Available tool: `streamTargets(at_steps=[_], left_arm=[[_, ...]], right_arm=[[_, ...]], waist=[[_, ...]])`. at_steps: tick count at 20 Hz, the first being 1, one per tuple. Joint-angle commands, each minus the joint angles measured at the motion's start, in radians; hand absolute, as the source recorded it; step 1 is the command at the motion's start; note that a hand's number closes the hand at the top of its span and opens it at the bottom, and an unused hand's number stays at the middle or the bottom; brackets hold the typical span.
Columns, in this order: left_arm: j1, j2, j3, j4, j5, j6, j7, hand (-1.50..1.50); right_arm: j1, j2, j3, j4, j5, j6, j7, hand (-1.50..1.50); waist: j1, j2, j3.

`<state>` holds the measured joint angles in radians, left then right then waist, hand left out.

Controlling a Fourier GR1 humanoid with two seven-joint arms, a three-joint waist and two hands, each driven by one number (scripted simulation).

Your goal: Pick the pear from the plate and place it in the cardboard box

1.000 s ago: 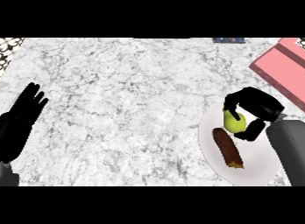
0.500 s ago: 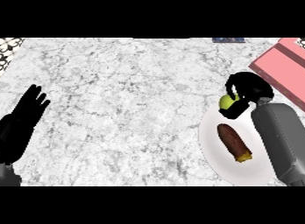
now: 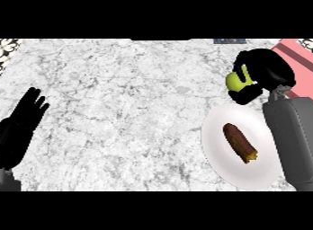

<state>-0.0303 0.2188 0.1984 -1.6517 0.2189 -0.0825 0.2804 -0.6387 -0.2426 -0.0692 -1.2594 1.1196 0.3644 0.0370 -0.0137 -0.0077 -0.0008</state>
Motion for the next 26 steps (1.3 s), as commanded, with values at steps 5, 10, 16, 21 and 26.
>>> streamTargets(at_steps=[5, 10, 16, 21, 26], left_arm=[[0.035, -0.018, -0.021, -0.032, -0.019, 0.003, 0.002, 0.0], [0.017, 0.025, 0.039, 0.014, 0.029, -0.047, -0.023, 0.0], [0.003, -0.017, -0.012, -0.009, -0.025, -0.009, -0.011, 0.0], [0.01, -0.027, -0.019, -0.05, -0.017, -0.006, 0.019, 0.0], [0.051, -0.049, -0.035, -0.056, -0.026, -0.02, -0.015, 0.0]], right_arm=[[-0.072, -0.057, -0.14, -0.309, -0.054, 0.08, 0.177, 1.5], [-0.119, -0.076, -0.207, -0.36, -0.061, 0.108, 0.292, 1.5], [-0.195, -0.2, -0.283, -0.137, -0.05, -0.003, 0.236, 1.5], [-0.182, -0.278, -0.257, 0.032, -0.021, -0.076, 0.132, 1.5], [-0.204, -0.3, -0.284, 0.253, -0.029, -0.264, -0.003, 1.5]], waist=[[0.002, 0.0, 0.0], [0.013, 0.005, 0.0], [0.021, 0.01, 0.001], [0.026, 0.011, 0.001], [0.033, 0.012, 0.001]])
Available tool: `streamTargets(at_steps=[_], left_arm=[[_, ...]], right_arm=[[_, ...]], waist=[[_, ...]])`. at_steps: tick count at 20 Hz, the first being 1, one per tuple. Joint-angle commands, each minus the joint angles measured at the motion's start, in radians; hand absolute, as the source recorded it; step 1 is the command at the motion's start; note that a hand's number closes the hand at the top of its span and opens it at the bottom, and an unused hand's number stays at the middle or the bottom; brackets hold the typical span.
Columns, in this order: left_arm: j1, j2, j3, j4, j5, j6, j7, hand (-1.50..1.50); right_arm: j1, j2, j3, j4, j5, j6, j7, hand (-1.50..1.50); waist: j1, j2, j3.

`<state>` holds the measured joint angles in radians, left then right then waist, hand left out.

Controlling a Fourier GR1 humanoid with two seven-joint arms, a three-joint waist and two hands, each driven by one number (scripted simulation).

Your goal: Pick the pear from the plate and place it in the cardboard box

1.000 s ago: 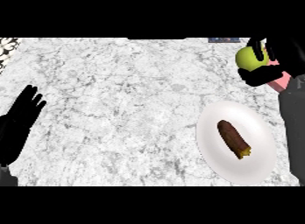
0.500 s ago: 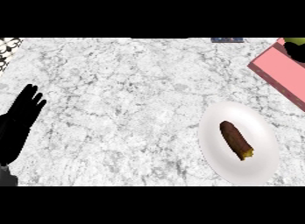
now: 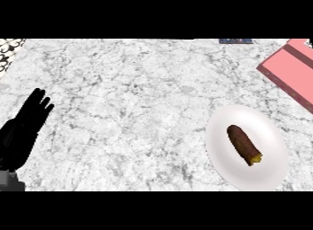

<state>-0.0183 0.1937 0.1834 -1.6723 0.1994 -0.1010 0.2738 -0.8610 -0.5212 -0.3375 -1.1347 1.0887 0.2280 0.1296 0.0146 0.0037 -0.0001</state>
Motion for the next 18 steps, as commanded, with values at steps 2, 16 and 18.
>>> streamTargets(at_steps=[2, 16, 18], left_arm=[[-0.022, -0.019, -0.019, -0.038, -0.018, 0.043, 0.067, 0.0], [-0.083, 0.025, 0.027, 0.052, 0.018, -0.02, 0.019, 0.0], [-0.049, 0.032, 0.032, 0.028, 0.034, -0.043, 0.015, 0.0]], right_arm=[[-0.06, -0.082, -0.033, 0.223, -0.019, -0.106, -0.14, 1.5], [-0.097, -0.104, -0.077, 0.712, -0.011, -0.239, -0.188, 1.5], [-0.083, -0.113, -0.103, 0.771, -0.034, -0.225, -0.199, -1.5]], waist=[[0.003, 0.001, 0.001], [0.021, 0.013, 0.001], [0.03, 0.014, 0.002]])
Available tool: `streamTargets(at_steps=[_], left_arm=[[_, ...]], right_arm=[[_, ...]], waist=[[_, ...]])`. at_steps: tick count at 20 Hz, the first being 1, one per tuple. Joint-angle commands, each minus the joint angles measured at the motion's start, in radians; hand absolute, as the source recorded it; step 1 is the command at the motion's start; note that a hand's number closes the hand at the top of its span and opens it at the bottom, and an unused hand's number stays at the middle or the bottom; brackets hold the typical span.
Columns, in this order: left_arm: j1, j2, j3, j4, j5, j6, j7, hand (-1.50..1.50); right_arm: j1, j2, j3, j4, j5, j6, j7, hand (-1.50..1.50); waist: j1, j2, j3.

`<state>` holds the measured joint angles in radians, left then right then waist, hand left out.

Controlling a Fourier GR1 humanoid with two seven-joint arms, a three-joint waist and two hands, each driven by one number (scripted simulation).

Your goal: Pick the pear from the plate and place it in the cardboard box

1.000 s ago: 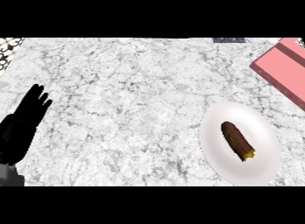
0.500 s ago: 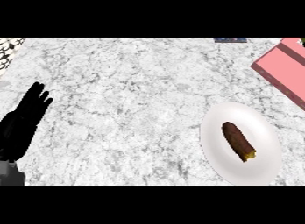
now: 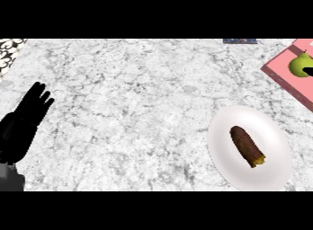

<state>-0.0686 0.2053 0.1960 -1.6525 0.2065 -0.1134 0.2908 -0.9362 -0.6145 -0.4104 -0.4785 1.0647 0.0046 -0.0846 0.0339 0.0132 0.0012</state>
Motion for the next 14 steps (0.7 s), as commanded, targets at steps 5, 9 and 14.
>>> streamTargets(at_steps=[5, 9, 14], left_arm=[[0.02, -0.031, -0.021, 0.0, -0.03, 0.014, -0.035, 0.0], [0.006, -0.004, 0.018, 0.021, 0.008, -0.006, -0.023, 0.0], [0.004, -0.008, 0.003, 0.018, -0.008, -0.001, -0.017, 0.0]], right_arm=[[0.007, 0.022, -0.035, 0.17, -0.042, -0.065, -0.138, -1.5], [0.048, -0.035, -0.161, 0.138, -0.178, -0.095, -0.276, -1.5], [-0.024, -0.042, -0.333, 0.139, -0.353, -0.106, -0.238, -1.5]], waist=[[0.004, 0.0, 0.001], [-0.012, -0.003, 0.002], [-0.006, -0.001, 0.002]])
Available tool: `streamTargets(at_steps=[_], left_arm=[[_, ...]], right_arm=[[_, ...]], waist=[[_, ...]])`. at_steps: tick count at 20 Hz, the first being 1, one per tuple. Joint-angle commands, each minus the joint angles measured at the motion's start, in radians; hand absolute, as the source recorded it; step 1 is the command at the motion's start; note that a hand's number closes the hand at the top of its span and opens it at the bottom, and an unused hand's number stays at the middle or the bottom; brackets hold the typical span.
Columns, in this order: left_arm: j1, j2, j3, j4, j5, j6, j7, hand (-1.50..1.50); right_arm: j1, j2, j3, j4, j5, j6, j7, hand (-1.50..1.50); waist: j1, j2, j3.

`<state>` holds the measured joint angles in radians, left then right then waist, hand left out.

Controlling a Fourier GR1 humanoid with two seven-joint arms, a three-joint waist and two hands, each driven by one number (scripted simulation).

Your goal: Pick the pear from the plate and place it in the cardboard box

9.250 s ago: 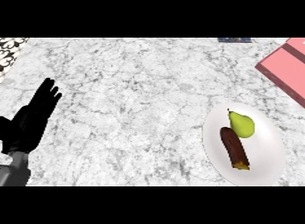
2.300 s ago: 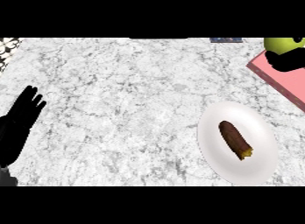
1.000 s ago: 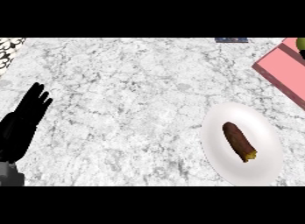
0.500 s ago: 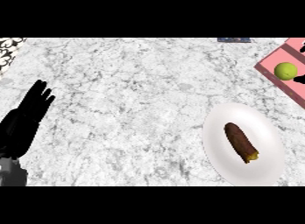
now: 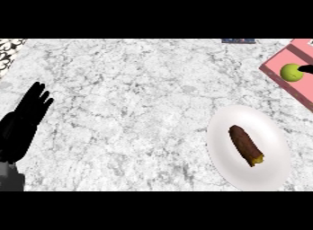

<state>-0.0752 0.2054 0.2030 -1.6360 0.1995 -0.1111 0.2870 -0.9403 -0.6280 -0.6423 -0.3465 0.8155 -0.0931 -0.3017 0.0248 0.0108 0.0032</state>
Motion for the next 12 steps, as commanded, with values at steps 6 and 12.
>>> streamTargets(at_steps=[6, 12], left_arm=[[0.023, 0.02, 0.017, 0.0, 0.015, -0.028, 0.002, 0.0], [-0.015, 0.024, 0.025, -0.022, 0.036, -0.019, 0.04, 0.0]], right_arm=[[0.045, -0.139, -0.199, 0.043, -0.226, 0.093, -0.067, -1.5], [0.068, -0.27, -0.251, 0.097, -0.296, 0.204, -0.078, -1.5]], waist=[[-0.005, -0.002, -0.001], [0.004, 0.003, 0.0]])
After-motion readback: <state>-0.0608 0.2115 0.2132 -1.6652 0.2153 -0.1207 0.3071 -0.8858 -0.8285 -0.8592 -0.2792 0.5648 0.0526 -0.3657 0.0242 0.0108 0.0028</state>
